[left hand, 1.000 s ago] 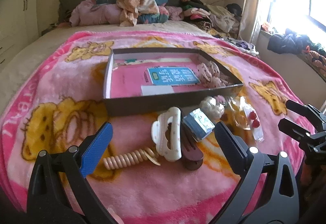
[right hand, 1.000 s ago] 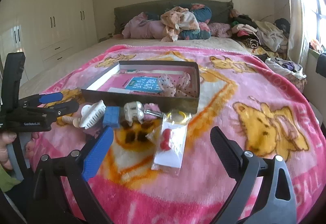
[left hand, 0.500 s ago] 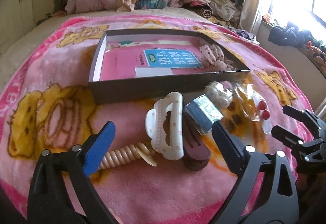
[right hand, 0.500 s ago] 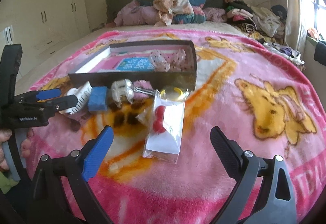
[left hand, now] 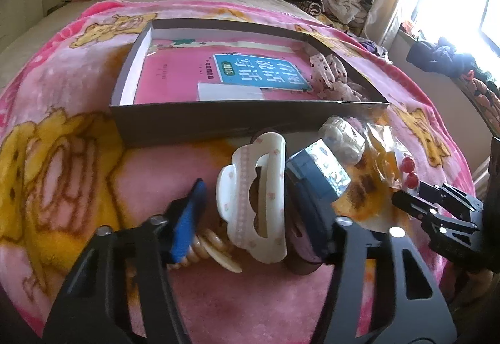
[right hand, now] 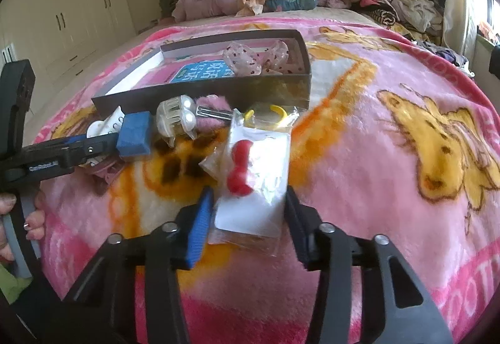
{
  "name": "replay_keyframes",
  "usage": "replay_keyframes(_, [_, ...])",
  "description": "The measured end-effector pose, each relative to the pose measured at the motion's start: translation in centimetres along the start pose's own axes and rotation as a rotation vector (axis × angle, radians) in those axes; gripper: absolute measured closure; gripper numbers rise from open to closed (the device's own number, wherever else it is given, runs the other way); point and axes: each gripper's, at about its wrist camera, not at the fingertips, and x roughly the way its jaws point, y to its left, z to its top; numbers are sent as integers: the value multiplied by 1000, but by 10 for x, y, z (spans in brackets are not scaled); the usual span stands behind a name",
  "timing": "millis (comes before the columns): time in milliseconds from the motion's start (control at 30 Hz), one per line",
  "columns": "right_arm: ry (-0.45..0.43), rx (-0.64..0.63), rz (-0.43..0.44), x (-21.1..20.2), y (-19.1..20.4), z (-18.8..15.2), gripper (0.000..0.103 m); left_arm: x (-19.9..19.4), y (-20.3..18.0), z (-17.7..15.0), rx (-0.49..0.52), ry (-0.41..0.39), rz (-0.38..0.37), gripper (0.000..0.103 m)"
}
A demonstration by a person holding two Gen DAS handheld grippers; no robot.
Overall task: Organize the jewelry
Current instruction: 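Grasp the white claw clip with left tool while right tool grasps red earring bag, then lower the claw clip into the box with left tool while right tool releases earring bag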
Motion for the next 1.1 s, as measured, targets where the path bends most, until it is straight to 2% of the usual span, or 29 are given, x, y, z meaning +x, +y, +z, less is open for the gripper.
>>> replay_keyframes(67, [-4,2,4,-3,-1,-1,63,1,-1,1,6,0,2,74])
replay_keyframes(233, [-29,3,10,-16,-1,-1,63,-4,-2,1,8,-14,-11,74])
replay_keyframes(567, [-77,-19,24,-36,9,11,63,-36,-5,14,13,-108,-27,74])
replay_keyframes(733, [-78,-38,38,-33,18,24,63,-46,2,21,9,-143,-3,74])
replay_keyframes(1100, [-111,-110,84,-21,48,64,63,-50,24,34,-43,-167,34,74])
